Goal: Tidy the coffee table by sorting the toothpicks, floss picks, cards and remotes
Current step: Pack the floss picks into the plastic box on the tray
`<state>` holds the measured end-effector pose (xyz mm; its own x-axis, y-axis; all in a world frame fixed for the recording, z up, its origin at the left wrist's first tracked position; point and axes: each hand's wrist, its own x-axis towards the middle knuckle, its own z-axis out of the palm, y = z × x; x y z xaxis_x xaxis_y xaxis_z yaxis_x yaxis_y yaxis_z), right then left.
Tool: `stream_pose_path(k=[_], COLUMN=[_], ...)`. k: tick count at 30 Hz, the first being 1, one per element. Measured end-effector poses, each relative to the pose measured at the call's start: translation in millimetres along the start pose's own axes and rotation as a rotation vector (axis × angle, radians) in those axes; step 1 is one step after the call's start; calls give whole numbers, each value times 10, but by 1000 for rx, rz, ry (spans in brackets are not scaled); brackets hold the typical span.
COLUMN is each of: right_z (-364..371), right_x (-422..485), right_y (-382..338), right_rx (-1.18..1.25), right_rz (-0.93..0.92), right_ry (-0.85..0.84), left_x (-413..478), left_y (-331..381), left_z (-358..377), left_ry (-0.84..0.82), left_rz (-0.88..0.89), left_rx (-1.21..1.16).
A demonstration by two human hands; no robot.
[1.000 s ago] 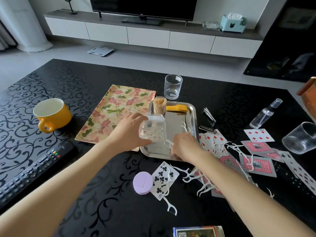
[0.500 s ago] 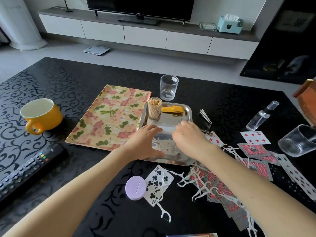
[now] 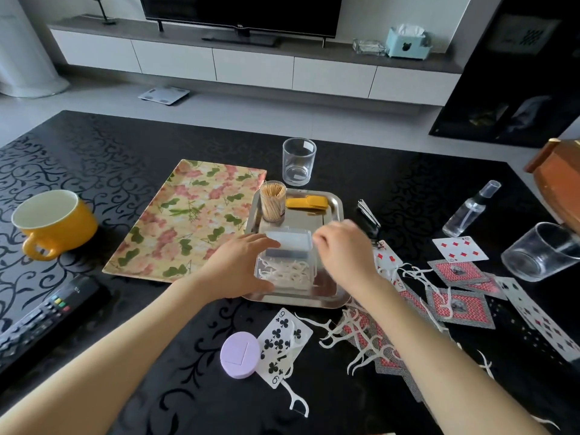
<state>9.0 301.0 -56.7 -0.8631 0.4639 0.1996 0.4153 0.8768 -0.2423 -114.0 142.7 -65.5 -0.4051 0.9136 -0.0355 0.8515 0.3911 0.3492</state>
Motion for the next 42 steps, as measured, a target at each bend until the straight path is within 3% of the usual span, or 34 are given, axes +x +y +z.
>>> stream_pose_path(k=[4,14,18,22,25,29,32,36,39,42], right_z=[58,162,206,103,-56,-137,-138,-200,-380,-415], right_x=[123,191,144,64,-60,-112,-58,-157,-518,-899], right_y=[273,-14,-31,-56,-227,-424,-462,-334,-99,85], right_rx=[-90,-272,-322,-203,-145,-317,-344,-124,106,30], right_rz=[311,436,391,330,48,-305,-343,-239,-160,-222], right_ry=[-99,-247,-230,-103,-63,-277,-311,-227,-358,-526], left_x=[0,-31,-32,-52,-88,-154,-256,-447,-659,-764], left_y=[-4,-4,34,63,89,131,181,336,567,720], left_z=[-10,16,27,17,-12,-80,-140,-124,-33,140], left_ry=[15,42,42,39,18,72,164,343,90,-151], left_rz=[-1,-21,-20,-20,-54,-61,-100,-40,-49,-63], left_rx=[85,64,47,38,10,-2,-8,-16,-20,93])
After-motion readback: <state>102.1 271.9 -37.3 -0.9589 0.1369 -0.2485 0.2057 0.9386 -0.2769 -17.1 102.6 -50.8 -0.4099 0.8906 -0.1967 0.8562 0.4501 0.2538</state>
